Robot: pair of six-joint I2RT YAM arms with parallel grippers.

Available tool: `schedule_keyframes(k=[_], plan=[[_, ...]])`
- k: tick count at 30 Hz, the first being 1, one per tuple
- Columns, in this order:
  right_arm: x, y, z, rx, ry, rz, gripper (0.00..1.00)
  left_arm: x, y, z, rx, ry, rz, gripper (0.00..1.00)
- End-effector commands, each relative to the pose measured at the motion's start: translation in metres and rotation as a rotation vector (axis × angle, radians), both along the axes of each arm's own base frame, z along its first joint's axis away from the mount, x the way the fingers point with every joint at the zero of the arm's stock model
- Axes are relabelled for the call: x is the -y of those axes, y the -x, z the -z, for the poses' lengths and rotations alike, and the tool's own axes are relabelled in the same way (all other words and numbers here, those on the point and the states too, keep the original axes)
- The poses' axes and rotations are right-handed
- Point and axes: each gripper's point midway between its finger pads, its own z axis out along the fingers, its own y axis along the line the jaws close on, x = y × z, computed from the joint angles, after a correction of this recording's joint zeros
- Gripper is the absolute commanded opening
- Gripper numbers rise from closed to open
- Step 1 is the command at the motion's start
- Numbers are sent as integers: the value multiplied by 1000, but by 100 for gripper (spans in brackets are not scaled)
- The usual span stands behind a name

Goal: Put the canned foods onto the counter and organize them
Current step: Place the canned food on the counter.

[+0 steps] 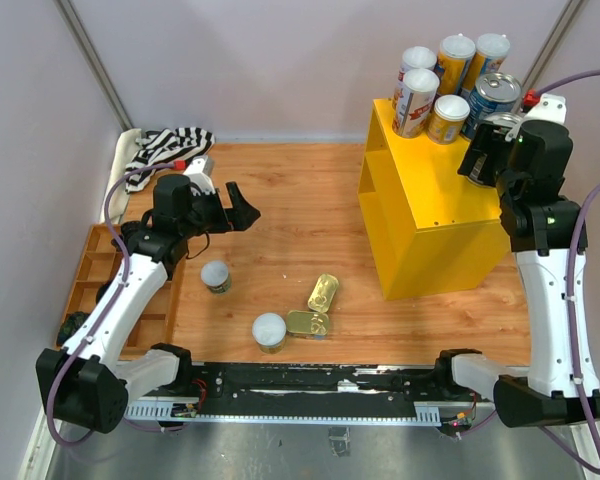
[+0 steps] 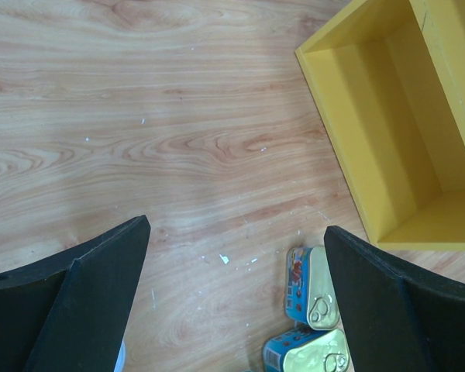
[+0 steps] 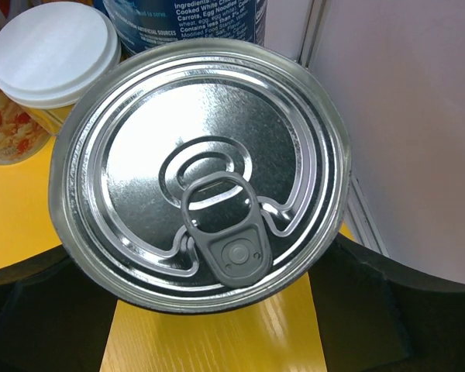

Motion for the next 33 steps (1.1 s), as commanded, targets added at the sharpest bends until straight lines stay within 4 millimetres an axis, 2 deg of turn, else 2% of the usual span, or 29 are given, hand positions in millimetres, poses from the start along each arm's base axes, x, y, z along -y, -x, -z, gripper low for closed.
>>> schedule_keyframes(k=[1, 12, 27, 31, 33], plan=[[24, -1, -10, 23, 56, 93, 75, 2, -6, -13, 35, -2, 18, 99], [35, -13, -4, 20, 26, 103, 77, 6, -9, -14, 31, 10, 33, 99], [27, -28, 5, 25, -26, 51, 80, 6, -7, -13, 32, 13, 35, 99], [25, -31, 8, 20, -34, 41, 84, 6, -8, -13, 31, 13, 37, 99], [24, -31, 8, 20, -33, 38, 90, 6, -7, -13, 31, 13, 38, 99]])
